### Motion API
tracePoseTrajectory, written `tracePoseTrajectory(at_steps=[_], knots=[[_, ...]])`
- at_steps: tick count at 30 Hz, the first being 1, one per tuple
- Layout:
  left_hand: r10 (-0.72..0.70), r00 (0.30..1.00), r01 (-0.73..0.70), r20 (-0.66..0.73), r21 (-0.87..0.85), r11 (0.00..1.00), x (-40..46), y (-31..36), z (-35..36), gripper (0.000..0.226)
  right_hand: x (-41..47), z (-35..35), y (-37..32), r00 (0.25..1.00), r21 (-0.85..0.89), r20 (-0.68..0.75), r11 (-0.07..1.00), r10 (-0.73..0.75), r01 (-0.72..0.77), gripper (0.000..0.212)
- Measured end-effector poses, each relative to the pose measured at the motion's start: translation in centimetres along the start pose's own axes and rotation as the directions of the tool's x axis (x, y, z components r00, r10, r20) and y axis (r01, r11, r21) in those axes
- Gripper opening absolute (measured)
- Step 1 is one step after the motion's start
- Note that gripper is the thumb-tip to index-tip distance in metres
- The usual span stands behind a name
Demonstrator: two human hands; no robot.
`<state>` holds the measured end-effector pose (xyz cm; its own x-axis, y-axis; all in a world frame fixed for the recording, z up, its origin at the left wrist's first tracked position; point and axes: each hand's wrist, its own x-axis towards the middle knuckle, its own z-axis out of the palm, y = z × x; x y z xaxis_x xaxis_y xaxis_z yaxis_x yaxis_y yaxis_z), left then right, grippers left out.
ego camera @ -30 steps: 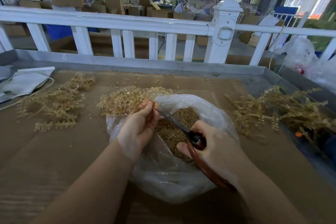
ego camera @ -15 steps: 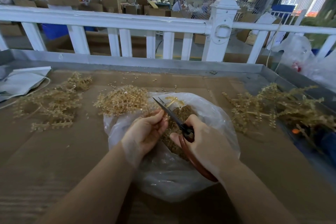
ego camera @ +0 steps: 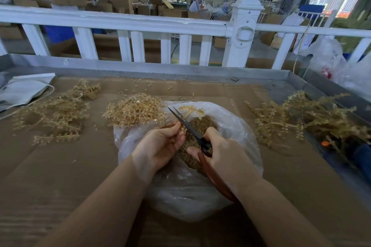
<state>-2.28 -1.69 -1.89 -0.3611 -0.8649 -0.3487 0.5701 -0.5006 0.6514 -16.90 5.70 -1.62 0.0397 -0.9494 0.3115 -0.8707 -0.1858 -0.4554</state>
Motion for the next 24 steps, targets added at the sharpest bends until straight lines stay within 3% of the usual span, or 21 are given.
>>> tracePoseTrajectory(at_steps=[7, 12, 17, 21, 24], knots=[[0.01, 1.0, -0.01, -0.03, -0.003, 1.0, -0.1, -0.1, -0.1, 0.009, -0.1, -0.2, 0.1, 1.0, -0.041, -0.016, 0.999, -0.015, 0.014, 0.037], [0.147, 0.978, -0.152, -0.146, -0.025, 0.988, 0.6, -0.4, 0.3, 0.011, -0.8, -2.2, 0.0, 0.997, -0.017, 0.056, 0.998, 0.059, -0.058, 0.035], [0.315, 0.92, -0.315, -0.232, 0.041, 0.948, 0.8, -1.0, 0.6, 0.012, -1.3, -4.0, 0.1, 0.985, -0.024, 0.006, 0.985, 0.172, -0.172, 0.034], [0.371, 0.892, -0.343, -0.259, 0.149, 0.928, 1.0, -1.4, 0.9, 0.011, -1.4, -4.4, -0.4, 0.981, -0.097, 0.019, 0.977, 0.192, -0.19, 0.025], [0.414, 0.878, -0.372, -0.24, 0.203, 0.906, 1.0, -1.6, 0.9, 0.019, -1.4, -4.9, -0.5, 0.975, -0.013, 0.062, 0.977, 0.214, -0.214, 0.023]])
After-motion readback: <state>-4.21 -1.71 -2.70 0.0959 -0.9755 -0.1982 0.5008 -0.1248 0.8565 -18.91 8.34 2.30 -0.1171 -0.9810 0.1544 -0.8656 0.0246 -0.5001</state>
